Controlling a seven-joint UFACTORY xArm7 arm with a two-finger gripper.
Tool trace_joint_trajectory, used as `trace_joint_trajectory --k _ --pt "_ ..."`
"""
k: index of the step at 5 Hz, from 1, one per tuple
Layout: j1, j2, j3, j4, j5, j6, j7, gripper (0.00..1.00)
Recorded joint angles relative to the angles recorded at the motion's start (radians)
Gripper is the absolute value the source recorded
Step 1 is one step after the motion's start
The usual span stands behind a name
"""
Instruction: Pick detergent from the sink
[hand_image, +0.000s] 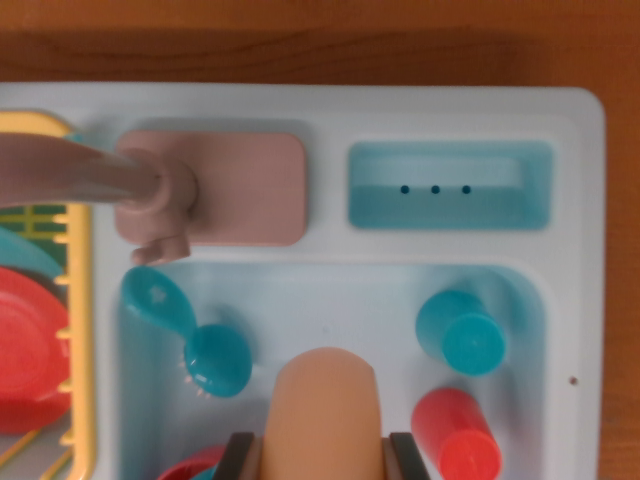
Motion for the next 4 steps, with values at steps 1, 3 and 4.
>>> trace_joint_trajectory --k 1,3,4 --pt "0.0000 0.000 0.000 0.000 0.0000 0.000 0.000 1.00" --pt "0.0002 -0.011 0.000 0.030 -0.0015 0.042 0.001 1.00" --pt "0.0004 -0.023 0.000 0.060 -0.0030 0.082 0.003 1.00"
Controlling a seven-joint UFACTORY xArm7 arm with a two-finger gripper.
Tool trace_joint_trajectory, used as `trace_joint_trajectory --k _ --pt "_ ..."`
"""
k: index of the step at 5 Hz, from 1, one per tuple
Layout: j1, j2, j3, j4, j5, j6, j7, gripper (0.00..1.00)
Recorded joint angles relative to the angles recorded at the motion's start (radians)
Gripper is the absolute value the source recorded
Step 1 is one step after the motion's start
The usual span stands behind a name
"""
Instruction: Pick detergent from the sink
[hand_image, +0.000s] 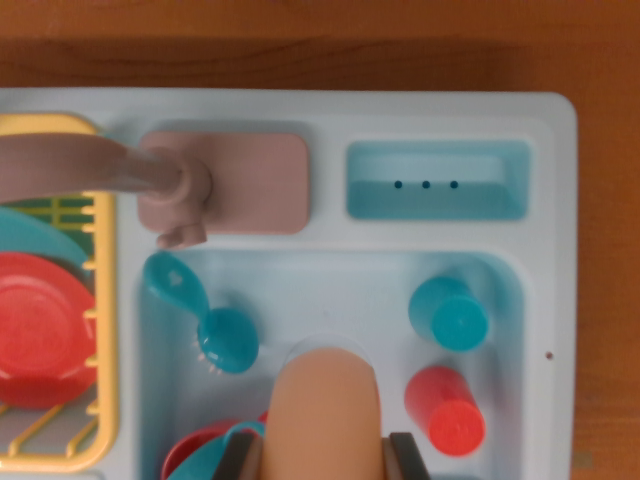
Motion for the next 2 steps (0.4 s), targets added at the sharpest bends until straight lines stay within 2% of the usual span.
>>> trace_joint_trajectory --k 1,2 --pt "0.0000 0.000 0.000 0.000 0.0000 0.000 0.000 1.00" --pt "0.0002 -0.010 0.000 0.027 -0.0013 0.037 0.001 1.00"
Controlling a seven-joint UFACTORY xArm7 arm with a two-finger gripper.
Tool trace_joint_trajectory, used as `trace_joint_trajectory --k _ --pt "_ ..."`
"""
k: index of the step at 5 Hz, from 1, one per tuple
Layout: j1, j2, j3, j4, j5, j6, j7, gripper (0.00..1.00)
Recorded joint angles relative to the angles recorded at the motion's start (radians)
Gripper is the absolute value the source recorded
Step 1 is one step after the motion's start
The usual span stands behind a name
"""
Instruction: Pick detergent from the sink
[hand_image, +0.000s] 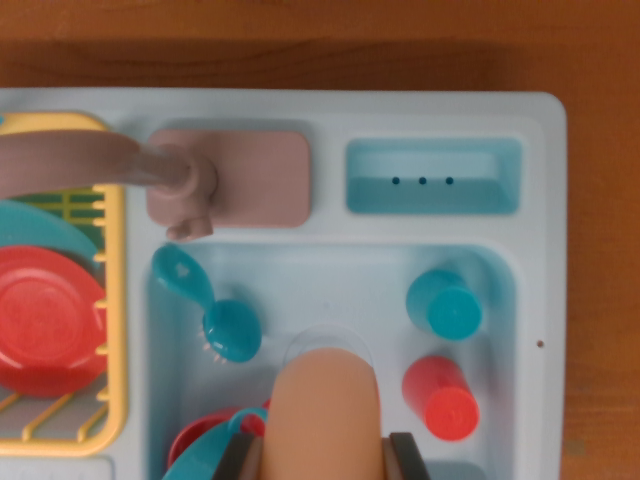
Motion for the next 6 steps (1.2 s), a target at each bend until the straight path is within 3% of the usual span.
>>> trace_joint_trajectory --k 1,2,3,6 --pt "0.0000 0.000 0.000 0.000 0.0000 0.000 0.000 1.00" --pt "0.0002 -0.009 0.000 0.023 -0.0012 0.032 0.001 1.00" --pt "0.0002 -0.009 0.000 0.023 -0.0012 0.032 0.001 1.00" --pt "0.0004 -0.022 0.000 0.058 -0.0029 0.080 0.003 1.00"
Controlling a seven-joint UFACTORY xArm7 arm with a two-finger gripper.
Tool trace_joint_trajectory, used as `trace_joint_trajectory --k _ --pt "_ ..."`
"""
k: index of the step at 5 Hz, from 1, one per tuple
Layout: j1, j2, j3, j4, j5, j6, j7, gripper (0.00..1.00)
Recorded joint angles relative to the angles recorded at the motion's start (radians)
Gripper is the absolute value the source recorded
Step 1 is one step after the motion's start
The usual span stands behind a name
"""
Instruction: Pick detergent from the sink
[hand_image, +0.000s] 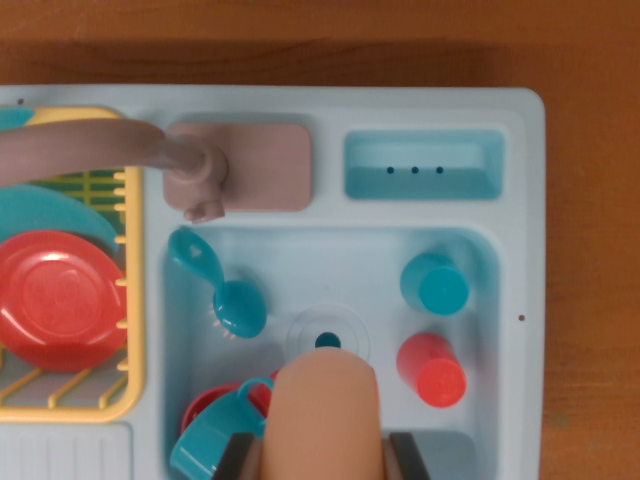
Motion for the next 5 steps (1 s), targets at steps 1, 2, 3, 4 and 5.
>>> trace_joint_trajectory --k 1,2,3,4,5 --pt "0.0000 0.000 0.000 0.000 0.0000 0.000 0.000 1.00" --pt "0.0001 -0.004 0.000 0.011 -0.0005 0.015 0.000 1.00" --pt "0.0001 -0.004 0.000 0.011 -0.0005 0.015 0.000 1.00" --pt "0.0001 -0.006 0.000 0.016 -0.0008 0.022 0.001 1.00" --pt "0.0001 -0.006 0.000 0.016 -0.0008 0.022 0.001 1.00"
